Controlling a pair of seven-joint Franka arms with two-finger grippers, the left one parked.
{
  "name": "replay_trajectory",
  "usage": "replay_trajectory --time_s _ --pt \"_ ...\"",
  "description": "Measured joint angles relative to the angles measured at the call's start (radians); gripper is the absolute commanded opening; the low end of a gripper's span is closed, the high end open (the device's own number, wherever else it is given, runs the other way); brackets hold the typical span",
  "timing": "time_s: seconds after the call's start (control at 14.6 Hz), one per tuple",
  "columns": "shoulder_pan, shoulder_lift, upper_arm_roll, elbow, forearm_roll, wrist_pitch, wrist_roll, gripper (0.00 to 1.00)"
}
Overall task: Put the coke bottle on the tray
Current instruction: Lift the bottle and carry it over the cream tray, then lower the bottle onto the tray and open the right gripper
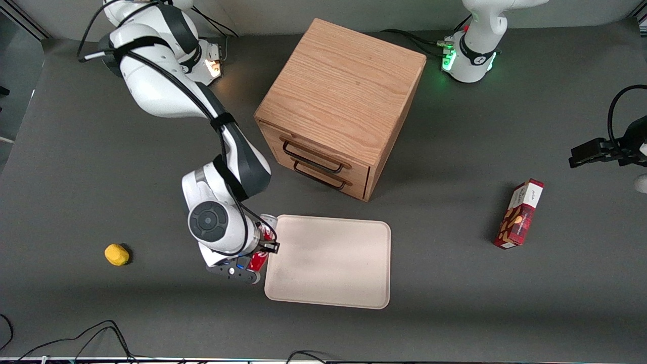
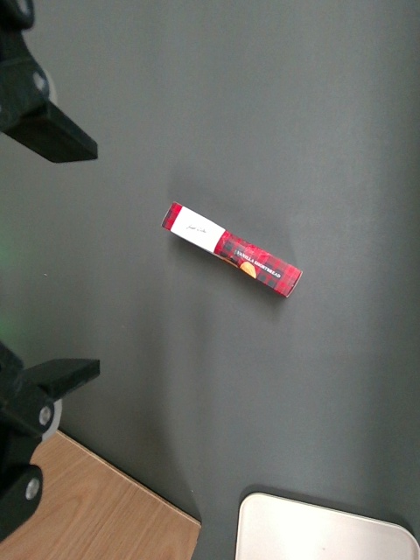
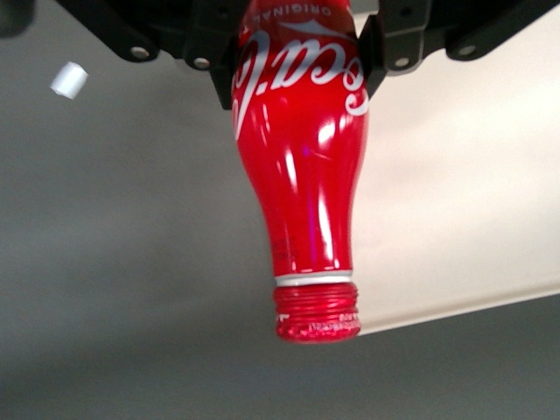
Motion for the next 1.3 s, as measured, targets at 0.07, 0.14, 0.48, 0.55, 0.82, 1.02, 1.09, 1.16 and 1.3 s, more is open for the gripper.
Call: replay_trajectory --time_s 0.07,0.14,0.48,0.55,0.82,1.02,1.09,1.16,1.3 --pt "0.001 0.024 0.000 0.001 0.000 0.043 -0.014 0.00" --pt "0.002 0.048 -0.001 0.003 0.000 0.084 -0.023 0.00" --pt "0.009 0.110 -0.002 0.010 0.000 0.150 -0.072 0.00" --pt "0.014 0.117 -0.002 0.011 0.000 0.156 -0.074 0.00" --pt "0.031 0.133 -0.002 0.011 0.000 0.168 -0.096 0.00" --pt "0.038 0.137 -0.002 0.011 0.000 0.168 -0.124 0.00" --pt "0.038 0.138 -0.002 0.011 0.000 0.168 -0.133 0.00" --pt "0.038 0.139 -0.002 0.011 0.000 0.168 -0.141 0.00" --pt "0.038 0.142 -0.003 0.011 0.000 0.168 -0.147 0.00"
